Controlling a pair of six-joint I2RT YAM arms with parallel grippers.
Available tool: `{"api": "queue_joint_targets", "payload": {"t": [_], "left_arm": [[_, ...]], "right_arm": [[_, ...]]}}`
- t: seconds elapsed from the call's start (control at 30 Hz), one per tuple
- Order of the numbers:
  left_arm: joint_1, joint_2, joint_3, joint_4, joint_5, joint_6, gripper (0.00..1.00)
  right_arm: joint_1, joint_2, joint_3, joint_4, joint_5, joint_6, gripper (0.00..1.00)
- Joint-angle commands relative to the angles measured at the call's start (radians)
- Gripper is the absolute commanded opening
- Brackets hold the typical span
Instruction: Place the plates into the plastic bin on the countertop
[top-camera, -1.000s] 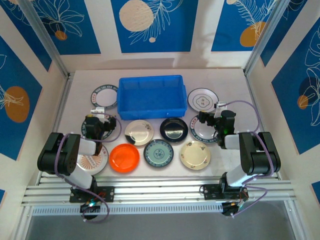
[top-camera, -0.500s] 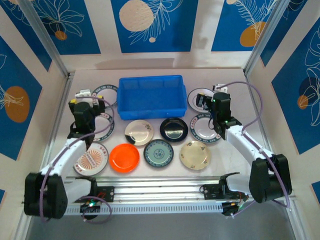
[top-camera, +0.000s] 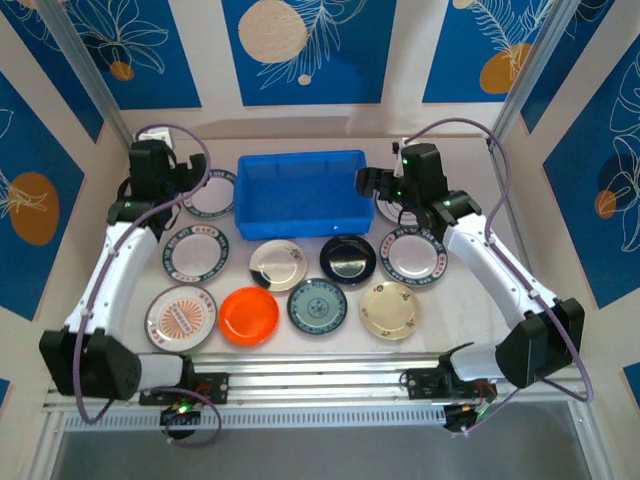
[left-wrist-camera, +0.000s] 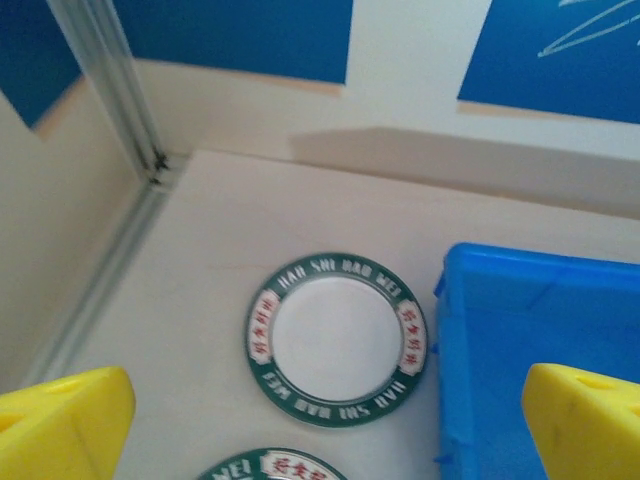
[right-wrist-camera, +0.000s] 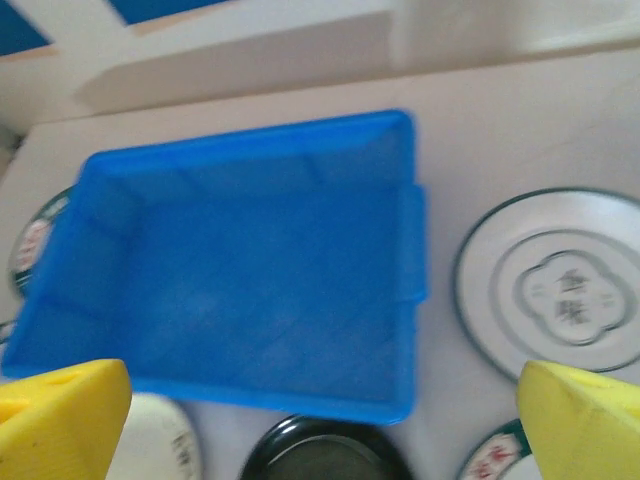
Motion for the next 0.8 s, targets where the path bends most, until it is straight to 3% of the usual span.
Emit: {"api": "queue_joint_targets", "payload": {"t": [0.0,0.23,0.4,0.77], "left_arm": [[0.071,0.095,0.053,-0.045,0.177,-0.070,0.96],[0.241,0.325,0.107,0.080,0.419,-0.140,0.91],[0.303,0.492,0.168,0.110,0.487,-0.151,0.89],[0.357,0.681,0.221,0.184,0.576,-0.228,0.61]], "right_arm": [[0.021,0.054,0.073,-0.106,-0.180,0.072,0.99],[0.064,0.157,0.168,-0.098,-0.238,0.091,1.00],[0.076,0.221,0.222,-0.099,-0.237,0.087,1.00],[0.099,0.292,0.285,-0.099,-0.232,0.103,0.98]]}}
